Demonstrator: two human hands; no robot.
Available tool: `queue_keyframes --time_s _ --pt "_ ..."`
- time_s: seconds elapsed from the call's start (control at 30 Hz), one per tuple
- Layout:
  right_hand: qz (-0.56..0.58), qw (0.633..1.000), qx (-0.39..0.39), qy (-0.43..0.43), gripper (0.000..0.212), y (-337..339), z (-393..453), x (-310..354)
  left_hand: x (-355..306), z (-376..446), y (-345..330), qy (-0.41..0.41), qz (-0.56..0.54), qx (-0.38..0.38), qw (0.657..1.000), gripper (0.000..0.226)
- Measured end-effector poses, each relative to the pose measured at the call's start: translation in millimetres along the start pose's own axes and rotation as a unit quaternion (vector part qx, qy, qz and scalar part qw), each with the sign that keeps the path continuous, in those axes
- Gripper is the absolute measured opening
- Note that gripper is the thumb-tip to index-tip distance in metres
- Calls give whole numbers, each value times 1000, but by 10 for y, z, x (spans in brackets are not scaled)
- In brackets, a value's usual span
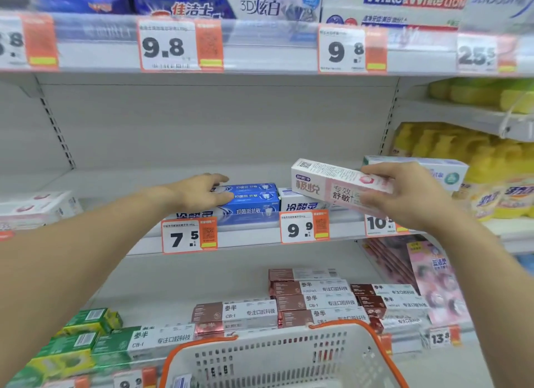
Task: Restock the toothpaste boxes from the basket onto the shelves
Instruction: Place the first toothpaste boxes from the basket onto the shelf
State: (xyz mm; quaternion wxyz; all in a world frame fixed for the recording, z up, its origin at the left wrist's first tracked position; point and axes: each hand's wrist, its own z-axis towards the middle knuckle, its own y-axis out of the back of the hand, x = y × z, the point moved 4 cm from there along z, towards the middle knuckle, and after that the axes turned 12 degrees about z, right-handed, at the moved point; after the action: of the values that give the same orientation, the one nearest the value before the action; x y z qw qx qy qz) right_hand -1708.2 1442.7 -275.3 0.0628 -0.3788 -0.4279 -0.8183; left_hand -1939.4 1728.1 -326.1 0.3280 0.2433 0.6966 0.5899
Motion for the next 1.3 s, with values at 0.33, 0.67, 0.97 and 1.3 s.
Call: queue_keyframes --time_s 0.33,0.67,0.97,1.3 --pt "51 998 23 30 36 -128 -33 168 202 -201 22 170 45 -158 972 68" --pt "66 994 56 62 34 -422 -33 382 355 -441 -141 174 -133 -188 958 60" --pt "90 991 48 90 46 -894 -80 799 689 -1217 -50 158 -101 -347 919 40" --pt "180 968 84 155 39 -1888 -146 1753 2073 -1868 -185 241 -20 -388 889 52"
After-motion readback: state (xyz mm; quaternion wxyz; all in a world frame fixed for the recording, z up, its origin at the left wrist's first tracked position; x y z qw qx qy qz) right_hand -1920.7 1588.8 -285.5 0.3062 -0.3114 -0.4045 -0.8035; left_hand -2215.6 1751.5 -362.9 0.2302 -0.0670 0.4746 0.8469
